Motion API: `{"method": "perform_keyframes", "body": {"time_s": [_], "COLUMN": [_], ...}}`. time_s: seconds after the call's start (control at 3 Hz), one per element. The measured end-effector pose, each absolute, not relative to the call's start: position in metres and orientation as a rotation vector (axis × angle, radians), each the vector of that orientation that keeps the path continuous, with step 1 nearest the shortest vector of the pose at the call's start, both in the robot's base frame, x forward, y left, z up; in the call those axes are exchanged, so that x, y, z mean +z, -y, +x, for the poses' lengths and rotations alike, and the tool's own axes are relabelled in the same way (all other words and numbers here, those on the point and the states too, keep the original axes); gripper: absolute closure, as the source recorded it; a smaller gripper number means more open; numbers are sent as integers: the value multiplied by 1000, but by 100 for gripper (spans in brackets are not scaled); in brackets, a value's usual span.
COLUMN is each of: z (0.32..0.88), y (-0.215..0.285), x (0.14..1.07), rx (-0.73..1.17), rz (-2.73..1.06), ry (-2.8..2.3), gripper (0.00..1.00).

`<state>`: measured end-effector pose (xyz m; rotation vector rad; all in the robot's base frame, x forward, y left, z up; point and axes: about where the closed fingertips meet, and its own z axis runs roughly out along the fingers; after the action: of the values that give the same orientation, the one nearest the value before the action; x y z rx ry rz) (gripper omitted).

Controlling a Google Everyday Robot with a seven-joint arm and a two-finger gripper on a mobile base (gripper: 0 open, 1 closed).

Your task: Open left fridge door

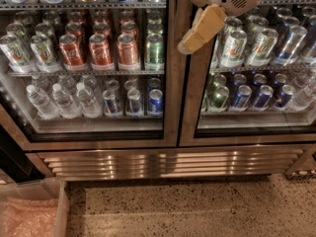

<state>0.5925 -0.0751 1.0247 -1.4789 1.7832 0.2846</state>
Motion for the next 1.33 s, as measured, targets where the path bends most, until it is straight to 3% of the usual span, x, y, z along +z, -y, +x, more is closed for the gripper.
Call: {"method": "perform_keyframes", "body": {"time_s": [1.33], "z": [593], "y": [62], "x": [1026], "rx": [323], "rz": [-1448], "ry": [-1763], "gripper": [0]}}
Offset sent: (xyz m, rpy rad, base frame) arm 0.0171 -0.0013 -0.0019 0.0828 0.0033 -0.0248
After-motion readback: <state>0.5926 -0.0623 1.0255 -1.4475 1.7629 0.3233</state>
